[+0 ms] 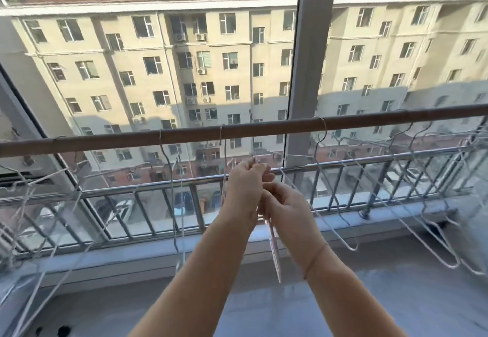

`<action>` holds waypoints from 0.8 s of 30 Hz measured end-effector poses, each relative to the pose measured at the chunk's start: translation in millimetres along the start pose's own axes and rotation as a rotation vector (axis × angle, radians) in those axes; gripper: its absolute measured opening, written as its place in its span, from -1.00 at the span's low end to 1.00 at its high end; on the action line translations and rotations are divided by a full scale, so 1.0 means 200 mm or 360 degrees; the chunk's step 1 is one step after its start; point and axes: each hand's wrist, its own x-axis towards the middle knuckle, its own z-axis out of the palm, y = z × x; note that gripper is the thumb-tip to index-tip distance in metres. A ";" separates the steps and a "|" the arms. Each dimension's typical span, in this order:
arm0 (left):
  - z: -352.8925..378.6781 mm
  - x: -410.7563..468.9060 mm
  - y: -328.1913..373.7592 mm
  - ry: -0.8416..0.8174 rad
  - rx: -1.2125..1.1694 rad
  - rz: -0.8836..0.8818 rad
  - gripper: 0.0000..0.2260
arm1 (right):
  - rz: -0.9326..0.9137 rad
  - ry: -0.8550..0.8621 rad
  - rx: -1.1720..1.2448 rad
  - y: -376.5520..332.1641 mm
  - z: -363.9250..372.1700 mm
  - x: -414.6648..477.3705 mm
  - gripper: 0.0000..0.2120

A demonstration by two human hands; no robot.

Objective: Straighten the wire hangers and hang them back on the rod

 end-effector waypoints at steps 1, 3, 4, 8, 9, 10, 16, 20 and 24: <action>0.02 0.03 0.01 0.0004 -0.0024 -0.0016 -0.82 | -0.0006 0.0016 -0.0022 -0.01 -0.01 0.03 -0.84; 0.05 0.07 0.01 0.0018 -0.0071 -0.0068 -0.82 | 0.0006 0.0007 -0.0057 -0.02 -0.04 0.07 -0.84; 0.07 0.09 0.00 0.0029 -0.0098 -0.0086 -0.85 | 0.0024 -0.0015 -0.0079 0.00 -0.06 0.08 -0.85; 0.07 0.08 -0.15 0.0084 -0.0132 -0.0134 -0.93 | 0.0187 -0.0149 -0.0110 0.15 -0.14 0.03 -0.90; 0.05 0.06 -0.20 0.0091 -0.0090 -0.0132 -0.91 | 0.0238 -0.0149 -0.0097 0.20 -0.17 0.01 -0.89; 0.04 0.04 -0.25 0.0082 -0.0027 -0.0134 -0.90 | 0.0276 -0.0133 -0.0108 0.24 -0.20 -0.01 -0.90; -0.09 -0.10 -0.49 -0.0041 0.0272 -0.0319 -0.86 | 0.0145 -0.0169 -0.0632 0.44 -0.35 -0.07 -0.80; -0.19 -0.18 -0.53 -0.0212 0.0584 -0.0341 -0.83 | -0.0095 -0.0400 -0.0961 0.48 -0.37 -0.10 -0.60; -0.26 -0.24 -0.54 -0.0364 0.0830 -0.0224 -0.84 | -0.0151 -0.0618 -0.1245 0.49 -0.40 -0.12 -0.58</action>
